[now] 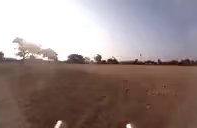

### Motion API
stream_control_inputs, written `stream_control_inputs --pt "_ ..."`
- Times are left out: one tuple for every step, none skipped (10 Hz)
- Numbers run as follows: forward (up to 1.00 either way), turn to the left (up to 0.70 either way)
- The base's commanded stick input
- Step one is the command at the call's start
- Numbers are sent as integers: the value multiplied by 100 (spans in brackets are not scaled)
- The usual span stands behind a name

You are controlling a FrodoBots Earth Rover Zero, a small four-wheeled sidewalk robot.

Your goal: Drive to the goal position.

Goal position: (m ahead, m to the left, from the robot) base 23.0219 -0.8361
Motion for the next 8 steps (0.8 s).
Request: stream_control_inputs --pt "70 0" --pt "69 0" --pt "69 0" --pt "70 0" --pt "69 0" --pt "69 -26" --pt "69 -35" --pt "69 -35"
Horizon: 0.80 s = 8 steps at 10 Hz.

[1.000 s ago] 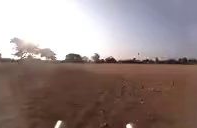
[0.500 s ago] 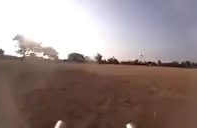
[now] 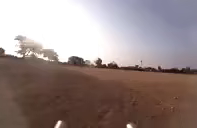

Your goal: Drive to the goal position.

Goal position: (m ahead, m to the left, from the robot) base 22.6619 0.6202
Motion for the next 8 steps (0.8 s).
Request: stream_control_inputs --pt "69 -8" --pt "69 0" --pt "69 0" --pt "69 0" --pt "69 0" --pt "69 0" --pt "69 0" --pt "69 0"
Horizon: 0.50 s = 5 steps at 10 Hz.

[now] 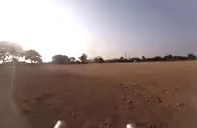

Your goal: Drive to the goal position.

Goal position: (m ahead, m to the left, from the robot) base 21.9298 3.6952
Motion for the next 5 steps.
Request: stream_control_inputs --pt "69 0" --pt "69 0" --pt "69 0" --pt "69 0" --pt "69 0"
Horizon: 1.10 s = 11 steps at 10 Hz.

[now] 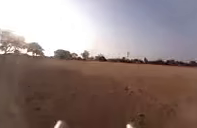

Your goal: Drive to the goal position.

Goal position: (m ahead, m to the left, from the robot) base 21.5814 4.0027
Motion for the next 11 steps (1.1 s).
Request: stream_control_inputs --pt "69 0" --pt "69 0" --pt "69 0" --pt "70 0" --pt "70 0" --pt "69 0" --pt "70 0" --pt "70 0" --pt "70 0" --pt "70 0" --pt "70 0"
